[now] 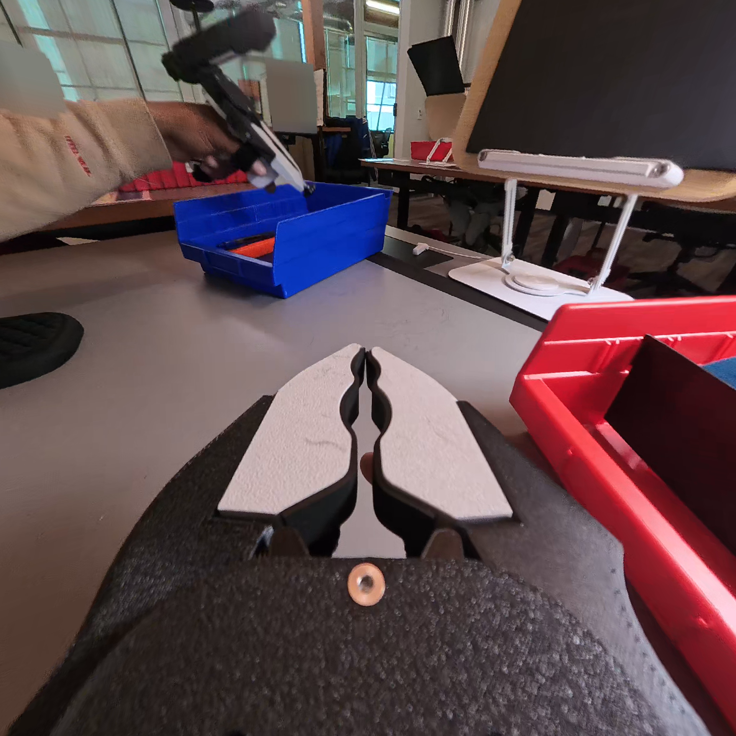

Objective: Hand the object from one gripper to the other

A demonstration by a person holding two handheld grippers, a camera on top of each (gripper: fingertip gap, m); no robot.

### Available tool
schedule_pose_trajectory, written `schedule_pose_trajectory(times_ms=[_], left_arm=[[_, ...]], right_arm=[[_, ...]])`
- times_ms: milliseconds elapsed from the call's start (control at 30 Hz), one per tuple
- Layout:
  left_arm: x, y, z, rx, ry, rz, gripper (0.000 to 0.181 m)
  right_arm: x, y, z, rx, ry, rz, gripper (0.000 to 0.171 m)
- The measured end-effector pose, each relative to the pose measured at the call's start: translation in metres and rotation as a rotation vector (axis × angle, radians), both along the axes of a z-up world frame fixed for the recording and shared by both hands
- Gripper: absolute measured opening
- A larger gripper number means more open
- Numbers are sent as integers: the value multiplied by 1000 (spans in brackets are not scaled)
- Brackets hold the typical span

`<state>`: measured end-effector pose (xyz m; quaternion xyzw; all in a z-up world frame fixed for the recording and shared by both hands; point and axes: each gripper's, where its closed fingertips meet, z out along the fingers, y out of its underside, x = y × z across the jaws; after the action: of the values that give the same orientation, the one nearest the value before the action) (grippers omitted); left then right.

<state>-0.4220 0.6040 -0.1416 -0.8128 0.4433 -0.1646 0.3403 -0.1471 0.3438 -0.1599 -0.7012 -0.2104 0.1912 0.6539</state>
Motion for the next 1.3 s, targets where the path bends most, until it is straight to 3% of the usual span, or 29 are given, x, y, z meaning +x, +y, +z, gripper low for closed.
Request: schedule_pose_trajectory(times_ms=[33,200,267,367,500,667,833,933,1100,1167,1300], left_arm=[[16,-20,21,22,-118,-60,5],[95,-165,105,127,-723,-479,5],[116,-210,114,229,-861,-543,5],[140,-249,104,393,-906,-540,5],[158,-268,76,626,-793,-520,5],[163,-276,62,703,-736,-556,5],[166,-274,47,568,-720,-578,5],[168,-272,31,393,-688,-596,17],[172,-281,3,190,-590,-692,12],[171,-290,-1,177,-579,-748,2],[173,-295,-4,182,-571,-764,2]], right_arm=[[-4,0,4,17,-6,10,0],[-48,-4,49,78,81,150,8],[-70,-8,76,71,205,228,16],[-98,-12,107,19,397,350,37],[-115,-8,107,-89,492,396,45],[-119,-9,90,-162,526,447,23],[-116,-7,77,-98,370,475,23],[-109,-4,66,16,145,416,23],[-115,-17,49,187,-278,408,23],[-119,-23,46,187,-328,430,23],[-119,-27,45,175,-340,448,23]])
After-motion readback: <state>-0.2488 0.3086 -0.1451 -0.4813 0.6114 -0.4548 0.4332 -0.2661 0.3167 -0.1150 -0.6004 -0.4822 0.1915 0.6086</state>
